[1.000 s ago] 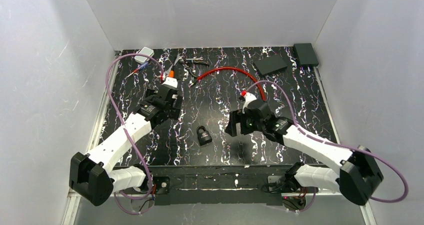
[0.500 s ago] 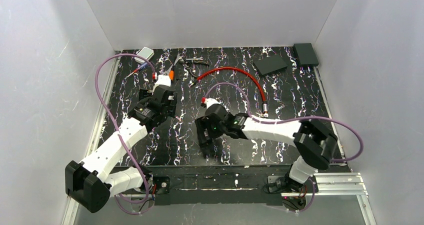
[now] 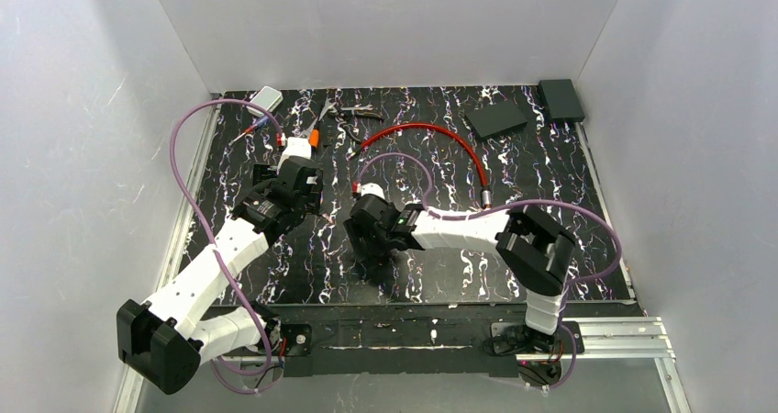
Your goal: Unlock with the key
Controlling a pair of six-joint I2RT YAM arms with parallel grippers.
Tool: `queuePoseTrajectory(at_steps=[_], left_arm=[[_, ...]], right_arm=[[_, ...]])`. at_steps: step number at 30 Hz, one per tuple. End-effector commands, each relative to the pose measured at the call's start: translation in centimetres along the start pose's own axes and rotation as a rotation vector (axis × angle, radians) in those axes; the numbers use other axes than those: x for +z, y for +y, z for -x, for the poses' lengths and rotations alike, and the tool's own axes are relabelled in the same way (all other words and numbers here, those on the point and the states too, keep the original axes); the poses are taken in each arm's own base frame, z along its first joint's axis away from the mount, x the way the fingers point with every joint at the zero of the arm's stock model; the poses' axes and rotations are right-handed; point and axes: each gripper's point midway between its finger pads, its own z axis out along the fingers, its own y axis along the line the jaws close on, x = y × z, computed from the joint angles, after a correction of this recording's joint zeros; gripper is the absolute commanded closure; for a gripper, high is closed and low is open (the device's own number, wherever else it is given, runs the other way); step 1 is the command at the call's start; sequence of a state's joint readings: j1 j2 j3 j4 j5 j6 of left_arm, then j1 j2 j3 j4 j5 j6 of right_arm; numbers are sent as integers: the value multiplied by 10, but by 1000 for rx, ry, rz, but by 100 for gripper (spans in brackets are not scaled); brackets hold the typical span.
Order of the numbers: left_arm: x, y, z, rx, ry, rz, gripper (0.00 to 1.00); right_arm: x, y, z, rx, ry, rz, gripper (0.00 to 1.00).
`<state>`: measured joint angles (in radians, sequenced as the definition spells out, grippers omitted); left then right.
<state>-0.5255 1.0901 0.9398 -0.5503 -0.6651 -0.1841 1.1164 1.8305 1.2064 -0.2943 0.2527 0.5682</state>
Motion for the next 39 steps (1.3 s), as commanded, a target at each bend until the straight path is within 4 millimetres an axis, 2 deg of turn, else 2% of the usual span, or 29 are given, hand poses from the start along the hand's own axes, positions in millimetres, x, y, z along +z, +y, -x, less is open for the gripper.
queuePoseTrajectory(at_steps=[1,7,10,15,19,23,28,31,36,39], left_arm=[[-5,8,7,-29,-24,19,8],[-4,8,6,-25,-21,22,8],[-4,8,6,-22,-19,22,8],[-3,7,6,-23,-18,19,9],[-3,5,6,-24,-20,10,9],[-4,5,7,-28,-27,4,9],[-5,6,9,-44,-45,7,9],[-8,8,12,-70,-67,3,10],[-14,5,18,-121,-109,-39,10],[-23,-14,25,-161,-146,-173,12]], right_arm=[[1,9,5,-4,-4,-28,12],[11,19,-10,-46,31,-66,19],[15,16,-14,-67,34,-86,35],[11,10,-7,-83,0,-108,56],[-3,10,7,-90,-53,-101,78],[-34,19,33,-21,-179,15,97],[-84,29,70,322,-310,366,99],[-116,28,84,476,-349,514,99],[-146,34,92,543,-339,636,99],[-154,38,94,532,-339,657,99]])
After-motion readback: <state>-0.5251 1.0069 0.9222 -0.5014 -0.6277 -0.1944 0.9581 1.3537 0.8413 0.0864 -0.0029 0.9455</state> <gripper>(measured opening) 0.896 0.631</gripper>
